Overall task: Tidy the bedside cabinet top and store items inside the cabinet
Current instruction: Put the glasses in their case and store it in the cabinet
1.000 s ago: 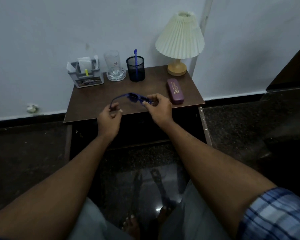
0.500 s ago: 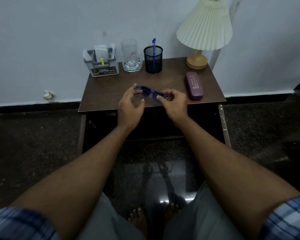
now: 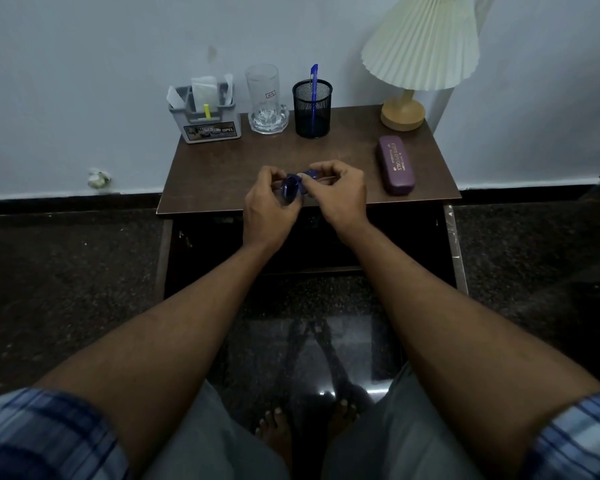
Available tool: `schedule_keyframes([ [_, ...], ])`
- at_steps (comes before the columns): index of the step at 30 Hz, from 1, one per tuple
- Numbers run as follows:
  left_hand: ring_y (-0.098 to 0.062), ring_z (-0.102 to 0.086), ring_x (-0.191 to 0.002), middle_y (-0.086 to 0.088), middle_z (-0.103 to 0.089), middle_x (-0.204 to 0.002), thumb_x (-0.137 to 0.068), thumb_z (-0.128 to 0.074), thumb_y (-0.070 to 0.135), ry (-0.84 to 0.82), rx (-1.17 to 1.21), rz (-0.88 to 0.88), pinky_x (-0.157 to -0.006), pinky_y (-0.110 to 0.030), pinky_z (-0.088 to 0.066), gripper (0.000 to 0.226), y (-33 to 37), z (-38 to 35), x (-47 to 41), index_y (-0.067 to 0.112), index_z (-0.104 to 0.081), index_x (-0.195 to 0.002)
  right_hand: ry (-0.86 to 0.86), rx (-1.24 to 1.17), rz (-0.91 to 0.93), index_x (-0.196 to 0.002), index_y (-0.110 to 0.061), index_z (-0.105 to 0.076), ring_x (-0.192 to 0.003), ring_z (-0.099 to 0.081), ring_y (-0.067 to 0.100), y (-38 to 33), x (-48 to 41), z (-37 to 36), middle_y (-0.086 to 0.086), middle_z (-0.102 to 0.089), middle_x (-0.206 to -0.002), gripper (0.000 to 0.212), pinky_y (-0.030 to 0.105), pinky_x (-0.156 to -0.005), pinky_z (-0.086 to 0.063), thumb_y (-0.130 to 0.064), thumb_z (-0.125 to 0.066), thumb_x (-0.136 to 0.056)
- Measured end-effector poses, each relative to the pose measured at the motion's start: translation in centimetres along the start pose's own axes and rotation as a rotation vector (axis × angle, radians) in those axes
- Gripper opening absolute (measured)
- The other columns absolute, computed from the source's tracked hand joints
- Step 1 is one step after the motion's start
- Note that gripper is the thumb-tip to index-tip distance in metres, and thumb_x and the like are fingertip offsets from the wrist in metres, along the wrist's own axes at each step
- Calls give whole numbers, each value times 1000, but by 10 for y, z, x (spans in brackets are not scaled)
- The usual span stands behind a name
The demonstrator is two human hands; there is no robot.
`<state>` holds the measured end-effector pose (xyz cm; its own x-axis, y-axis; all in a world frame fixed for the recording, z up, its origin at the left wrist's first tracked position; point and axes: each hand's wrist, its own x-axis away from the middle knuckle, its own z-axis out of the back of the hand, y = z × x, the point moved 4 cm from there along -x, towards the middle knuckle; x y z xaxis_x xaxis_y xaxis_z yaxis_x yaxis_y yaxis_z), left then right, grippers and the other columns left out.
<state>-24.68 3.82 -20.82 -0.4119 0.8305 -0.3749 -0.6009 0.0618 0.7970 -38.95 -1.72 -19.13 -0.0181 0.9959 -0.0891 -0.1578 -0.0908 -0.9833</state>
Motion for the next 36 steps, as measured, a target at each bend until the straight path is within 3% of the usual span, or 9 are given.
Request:
schedule_keyframes([
  [3, -6, -69, -96, 9, -69, -104, -76, -82, 43, 11, 19, 31, -80, -35, -60, 46, 1, -1, 1, 25, -55, -109, -39, -1, 31, -99, -4, -75, -65, -66, -1, -1, 2, -1, 1, -75, -82, 27, 14, -65, -55, -12, -86, -76],
  [6, -8, -72, -93, 7, -72, -100, -80, -79, 36, 55, 83, 53, -80, -35, -62, 35, 2, -3, -3, 22, -59, -107, -87, -41, 61, -102, -2, -75, -68, -67, -1, -8, 4, -3, 2, -75, -84, 29, 14, -67, -55, -11, -85, -76],
  [9, -15, -75, -90, -4, -75, -101, -84, -78, 11, 66, 379, 241, -79, -33, -62, 32, -1, -12, -10, 15, -60, -110, -104, -128, 74, -102, -4, -75, -72, -70, 0, -16, 2, -4, 1, -76, -85, 25, 14, -68, -55, -14, -83, -81],
  [12, -18, -75, -84, -12, -73, -101, -89, -71, -5, 37, 804, 514, -79, -32, -64, 30, -3, -20, -12, 5, -59, -114, 44, -115, 77, -100, -4, -76, -73, -65, 0, -12, -9, 7, -1, -74, -85, 15, 12, -71, -51, -14, -73, -89],
  [15, -19, -74, -78, -14, -72, -93, -90, -66, -9, 3, 1078, 672, -77, -32, -63, 20, -2, -19, -13, 7, -61, -102, 72, -127, -34, -103, -6, -74, -79, -63, 7, 4, -19, 19, 0, -71, -89, 14, 21, -77, -52, -14, -67, -94],
  [19, -24, -76, -85, -15, -76, -89, -91, -62, -12, -61, 1217, 744, -85, -36, -62, 19, -4, -16, -11, 6, -61, -99, -133, -342, -252, -105, -8, -69, -61, -63, 9, 22, -18, 18, 8, -70, -92, 16, 27, -67, -54, -20, -69, -95],
  [25, -26, -73, -88, -17, -72, -97, -92, -64, -5, -124, 1117, 798, -88, -36, -60, 17, -5, -19, -9, 6, -61, -104, -151, -395, -256, -104, 2, -69, -76, -70, 15, 22, -18, 12, 12, -72, -91, 15, 23, -71, -61, -3, -71, -90],
  [30, -13, -64, -65, -7, -66, -79, -98, -60, 4, 85, 717, 764, -67, -22, -58, 6, -29, -7, -20, 8, -65, -96, -29, -214, -218, -113, 7, -65, -73, -62, 16, 32, -28, 15, 12, -65, -89, 25, 21, -66, -57, 0, -70, -90],
  [36, -17, -68, -80, -10, -77, -96, -91, -68, 7, 96, 313, 651, -90, -37, -61, 12, -50, -3, -25, 8, -76, -100, -46, -71, -212, -116, 10, -66, -78, -67, 20, 47, -36, -4, 25, -71, -105, 24, 30, -76, -60, 0, -64, -94],
])
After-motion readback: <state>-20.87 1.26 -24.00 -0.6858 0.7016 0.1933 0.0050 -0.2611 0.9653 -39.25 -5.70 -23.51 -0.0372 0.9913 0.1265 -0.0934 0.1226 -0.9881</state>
